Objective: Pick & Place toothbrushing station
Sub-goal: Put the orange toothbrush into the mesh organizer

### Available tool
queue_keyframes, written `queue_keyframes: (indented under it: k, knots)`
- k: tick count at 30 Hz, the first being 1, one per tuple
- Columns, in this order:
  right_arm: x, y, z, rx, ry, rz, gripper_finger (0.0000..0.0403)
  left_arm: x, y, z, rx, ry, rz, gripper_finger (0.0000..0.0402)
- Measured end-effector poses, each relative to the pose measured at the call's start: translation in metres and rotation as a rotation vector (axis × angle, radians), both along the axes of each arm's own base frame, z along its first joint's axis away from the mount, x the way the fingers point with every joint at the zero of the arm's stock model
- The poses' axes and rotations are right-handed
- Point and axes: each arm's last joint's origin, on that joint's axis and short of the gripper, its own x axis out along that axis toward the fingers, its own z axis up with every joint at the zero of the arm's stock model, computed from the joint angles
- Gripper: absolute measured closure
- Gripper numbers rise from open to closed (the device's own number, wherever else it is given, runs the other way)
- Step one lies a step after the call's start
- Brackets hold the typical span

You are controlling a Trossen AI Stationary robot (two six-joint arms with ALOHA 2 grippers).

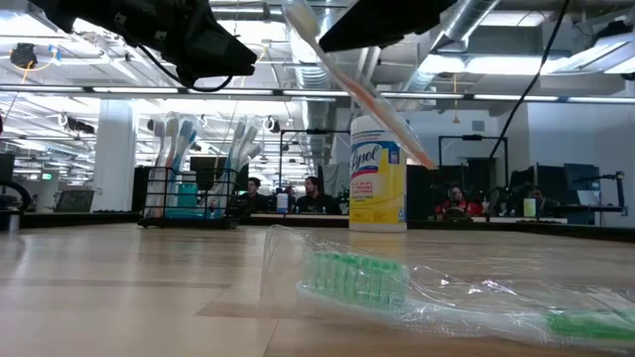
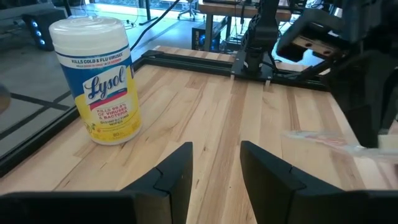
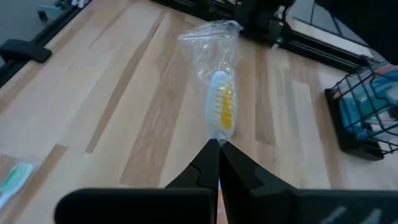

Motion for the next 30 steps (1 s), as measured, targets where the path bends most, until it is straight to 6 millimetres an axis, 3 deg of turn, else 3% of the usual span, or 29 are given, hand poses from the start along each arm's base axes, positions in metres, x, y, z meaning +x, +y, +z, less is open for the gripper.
queue_keyframes:
  k: [22, 30]
  knots:
    - [0.018, -0.031, 0.016, -0.018, -0.176, -0.053, 0.0403, 0.0, -0.001, 0.0, -0.002, 0.002, -0.024, 0.0275]
    - [0.007, -0.045, 0.017, 0.016, -0.271, -0.076, 0.0403, 0.0, -0.001, 0.0, -0.003, 0.002, -0.029, 0.0275]
